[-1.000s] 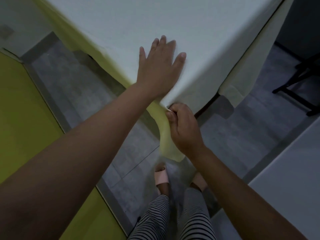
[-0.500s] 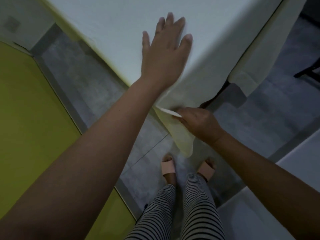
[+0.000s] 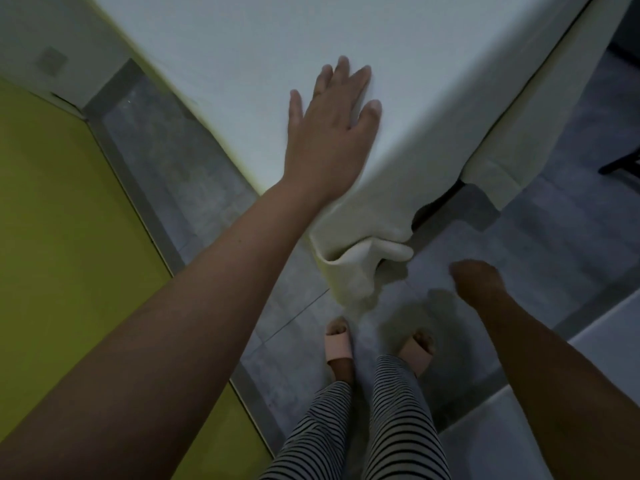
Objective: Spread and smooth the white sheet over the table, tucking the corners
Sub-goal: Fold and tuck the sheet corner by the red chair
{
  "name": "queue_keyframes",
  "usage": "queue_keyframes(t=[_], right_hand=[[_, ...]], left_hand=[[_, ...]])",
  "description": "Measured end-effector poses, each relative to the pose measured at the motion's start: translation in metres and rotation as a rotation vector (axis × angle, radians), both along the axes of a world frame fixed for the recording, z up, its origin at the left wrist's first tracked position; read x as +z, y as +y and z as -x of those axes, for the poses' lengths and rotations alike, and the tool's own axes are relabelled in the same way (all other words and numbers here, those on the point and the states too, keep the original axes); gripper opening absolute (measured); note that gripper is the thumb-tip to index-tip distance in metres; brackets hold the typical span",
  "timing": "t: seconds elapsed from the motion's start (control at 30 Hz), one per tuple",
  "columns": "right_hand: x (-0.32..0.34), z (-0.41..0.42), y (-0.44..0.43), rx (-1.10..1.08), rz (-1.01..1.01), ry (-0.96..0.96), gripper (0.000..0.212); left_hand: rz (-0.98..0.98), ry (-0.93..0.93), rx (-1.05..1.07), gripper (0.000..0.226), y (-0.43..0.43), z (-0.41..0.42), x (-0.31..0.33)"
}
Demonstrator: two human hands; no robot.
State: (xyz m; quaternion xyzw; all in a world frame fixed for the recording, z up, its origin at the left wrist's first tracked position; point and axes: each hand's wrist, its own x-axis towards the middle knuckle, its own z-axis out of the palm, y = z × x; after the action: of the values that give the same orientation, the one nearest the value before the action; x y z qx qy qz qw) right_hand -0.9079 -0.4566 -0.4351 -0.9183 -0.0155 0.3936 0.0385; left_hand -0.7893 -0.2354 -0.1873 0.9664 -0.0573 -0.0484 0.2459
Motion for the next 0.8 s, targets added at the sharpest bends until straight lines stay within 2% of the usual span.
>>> queue_keyframes(t=[0.07, 0.17, 0.3, 0.4, 0.5, 0.57, 0.7, 0.8], right_hand=[[-0.010, 0.024, -0.024, -0.094, 0.097, -0.016, 0.026], [-0.004, 0.054, -0.017, -0.305, 0.015, -0.072, 0.023], [0.033, 0.078, 0.039, -0.510, -0.289, -0.177, 0.031], [0.088, 0.064, 0.092, -0.628, -0.510, -0.431, 0.041], [0.153, 0.034, 0.135, -0.599, -0.786, -0.615, 0.061], [0.178, 0.020, 0.147, -0.536, -0.747, -0.643, 0.056], [0.186, 0.011, 0.147, -0.398, -0.415, -0.559, 0.025], [0.180, 0.010, 0.144, -0.392, -0.367, -0.619, 0.015]], left_hand=[[0.008, -0.006, 0.001, 0.050, 0.000, -0.001, -0.001], [-0.005, -0.001, -0.009, 0.050, 0.000, -0.002, 0.000], [-0.017, 0.077, -0.054, 0.051, 0.003, -0.003, 0.006], [0.063, 0.105, -0.074, 0.051, 0.013, -0.003, 0.014], [0.067, 0.014, -0.083, 0.049, 0.026, 0.008, 0.015], [0.049, -0.022, -0.096, 0.048, 0.035, 0.018, 0.012], [0.014, -0.029, -0.136, 0.048, 0.048, 0.036, 0.001], [0.014, -0.031, -0.155, 0.049, 0.051, 0.040, -0.001]])
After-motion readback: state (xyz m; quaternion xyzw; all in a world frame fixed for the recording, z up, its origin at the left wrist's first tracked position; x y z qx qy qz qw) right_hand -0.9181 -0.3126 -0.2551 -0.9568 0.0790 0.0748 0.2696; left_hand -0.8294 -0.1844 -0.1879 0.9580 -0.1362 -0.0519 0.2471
